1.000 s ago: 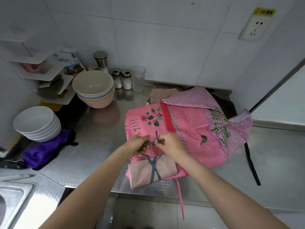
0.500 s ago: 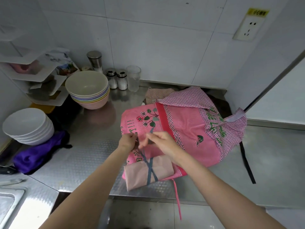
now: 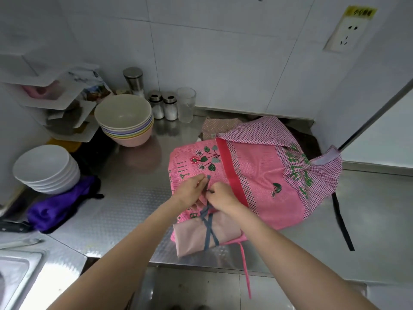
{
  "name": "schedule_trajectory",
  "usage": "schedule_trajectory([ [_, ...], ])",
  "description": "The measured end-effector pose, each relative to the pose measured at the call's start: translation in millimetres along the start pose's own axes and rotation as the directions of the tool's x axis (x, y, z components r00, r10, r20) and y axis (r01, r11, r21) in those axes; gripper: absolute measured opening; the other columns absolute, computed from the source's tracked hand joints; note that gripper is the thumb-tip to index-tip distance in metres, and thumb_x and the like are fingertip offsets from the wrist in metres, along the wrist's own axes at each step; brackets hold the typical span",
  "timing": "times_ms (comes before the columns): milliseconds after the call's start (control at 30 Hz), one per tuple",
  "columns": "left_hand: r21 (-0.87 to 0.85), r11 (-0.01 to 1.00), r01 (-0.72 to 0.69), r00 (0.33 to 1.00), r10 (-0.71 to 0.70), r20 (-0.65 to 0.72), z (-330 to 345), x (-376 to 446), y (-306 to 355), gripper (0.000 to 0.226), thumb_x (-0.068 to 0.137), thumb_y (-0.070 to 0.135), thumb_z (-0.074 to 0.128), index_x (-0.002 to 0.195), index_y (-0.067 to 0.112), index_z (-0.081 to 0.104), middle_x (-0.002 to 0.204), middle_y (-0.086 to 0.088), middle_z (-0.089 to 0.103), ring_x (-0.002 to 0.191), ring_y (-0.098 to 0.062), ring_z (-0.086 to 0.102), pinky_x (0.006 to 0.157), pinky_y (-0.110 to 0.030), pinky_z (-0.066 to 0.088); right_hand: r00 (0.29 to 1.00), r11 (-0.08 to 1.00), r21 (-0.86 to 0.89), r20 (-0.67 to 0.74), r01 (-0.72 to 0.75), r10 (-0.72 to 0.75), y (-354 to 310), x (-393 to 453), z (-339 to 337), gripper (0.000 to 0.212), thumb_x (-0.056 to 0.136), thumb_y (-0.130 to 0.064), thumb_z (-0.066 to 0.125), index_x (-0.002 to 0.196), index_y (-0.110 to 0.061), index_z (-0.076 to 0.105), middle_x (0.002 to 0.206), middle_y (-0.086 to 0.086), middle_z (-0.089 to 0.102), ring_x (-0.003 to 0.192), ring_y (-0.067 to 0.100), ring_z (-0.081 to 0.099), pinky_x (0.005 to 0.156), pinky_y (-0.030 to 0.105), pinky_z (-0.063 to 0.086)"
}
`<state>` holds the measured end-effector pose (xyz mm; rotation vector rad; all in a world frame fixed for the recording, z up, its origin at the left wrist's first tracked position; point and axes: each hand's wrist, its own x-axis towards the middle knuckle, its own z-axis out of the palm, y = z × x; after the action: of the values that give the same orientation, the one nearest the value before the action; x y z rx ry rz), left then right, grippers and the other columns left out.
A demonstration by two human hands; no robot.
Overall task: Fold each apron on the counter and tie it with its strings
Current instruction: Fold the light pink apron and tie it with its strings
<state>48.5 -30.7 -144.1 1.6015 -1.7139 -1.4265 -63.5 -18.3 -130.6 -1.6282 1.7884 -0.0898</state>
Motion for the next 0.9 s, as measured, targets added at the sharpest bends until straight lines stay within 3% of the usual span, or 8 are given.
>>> schedule_trajectory([
  [100,-0.207,0.973,0.099,0.995,-0.090,0.052,1,-7,3,0.021,0.100,0.036,0.035,0.090,0.018,0.041,0.089,-0.002,0.057,0.042,-0.004,0.058,0.038,-0.017,0.043,0.993,0.945,0.315,-0.043,-0.087,0.106,4,4,-4,0.033,0.095,-0.015,0.043,0.064,-0.008,0.053,0.066,0.015,0.055,0.065,0.026,0.057,0.059,0.033,0.040],
  [200,-0.426,0.888,0.175,0.981,-0.120,0.153,-1,-10,-2,0.014,0.094,0.022,0.054,0.088,0.015,0.044,0.082,-0.001,0.058,0.047,-0.003,0.056,0.040,-0.014,0.040,0.969,0.646,0.729,0.100,-0.225,0.225,14,3,-8,0.031,0.097,-0.019,0.038,0.068,-0.012,0.047,0.054,0.004,0.044,0.033,0.010,0.036,0.035,0.018,0.027],
  [300,-0.418,0.892,0.173,0.974,-0.092,0.207,-3,-8,-8,0.013,0.088,0.004,0.060,0.084,0.013,0.051,0.065,0.000,0.055,0.042,-0.003,0.046,0.040,-0.014,0.035,0.961,0.500,0.827,0.165,-0.257,0.221,18,-1,-14,0.027,0.094,-0.015,0.043,0.068,-0.010,0.051,0.046,0.002,0.048,0.032,0.007,0.033,0.037,0.017,0.024],
  [500,-0.228,0.959,0.169,0.969,-0.119,0.218,0,-2,-7,0.019,0.089,0.002,0.055,0.075,0.014,0.061,0.041,0.009,0.051,0.033,-0.002,0.037,0.036,-0.013,0.029,0.986,0.428,0.888,0.159,-0.167,0.054,21,-10,-32,0.020,0.092,-0.003,0.048,0.074,-0.006,0.057,0.059,0.006,0.058,0.049,0.010,0.050,0.050,0.020,0.039],
  [633,-0.271,0.939,0.212,0.960,-0.148,0.237,0,-1,-6,0.016,0.092,0.008,0.053,0.078,0.011,0.060,0.048,0.004,0.054,0.035,-0.003,0.042,0.036,-0.014,0.029,0.982,0.637,0.766,0.171,-0.080,-0.082,27,-11,-40,0.011,0.089,-0.003,0.059,0.079,-0.001,0.065,0.063,0.006,0.060,0.055,0.009,0.055,0.055,0.018,0.045],
  [733,-0.410,0.844,0.346,0.926,-0.239,0.291,0,-2,-7,0.017,0.093,0.011,0.047,0.079,0.009,0.056,0.058,-0.004,0.052,0.043,-0.009,0.048,0.040,-0.016,0.035,0.993,0.915,0.396,0.059,0.075,-0.106,26,-8,-38,0.010,0.082,0.002,0.066,0.091,0.005,0.069,0.063,0.006,0.063,0.049,0.004,0.056,0.050,0.011,0.045],
  [800,-0.495,0.761,0.419,0.896,-0.261,0.359,3,-4,-6,0.020,0.092,0.016,0.048,0.075,0.011,0.057,0.062,-0.003,0.050,0.050,-0.010,0.045,0.048,-0.019,0.034,0.982,0.975,0.145,-0.112,0.170,-0.154,21,-4,-31,0.013,0.081,0.001,0.066,0.094,-0.001,0.064,0.075,0.010,0.067,0.054,0.008,0.059,0.052,0.010,0.046],
  [900,-0.582,0.664,0.470,0.880,-0.301,0.367,7,-1,-7,0.034,0.094,0.036,0.048,0.069,0.016,0.058,0.059,0.002,0.055,0.050,-0.010,0.043,0.054,-0.021,0.030,0.919,0.969,-0.040,-0.310,0.245,-0.245,15,-1,-18,0.010,0.084,-0.007,0.064,0.087,-0.010,0.055,0.081,0.010,0.068,0.071,0.023,0.065,0.068,0.036,0.056],
])
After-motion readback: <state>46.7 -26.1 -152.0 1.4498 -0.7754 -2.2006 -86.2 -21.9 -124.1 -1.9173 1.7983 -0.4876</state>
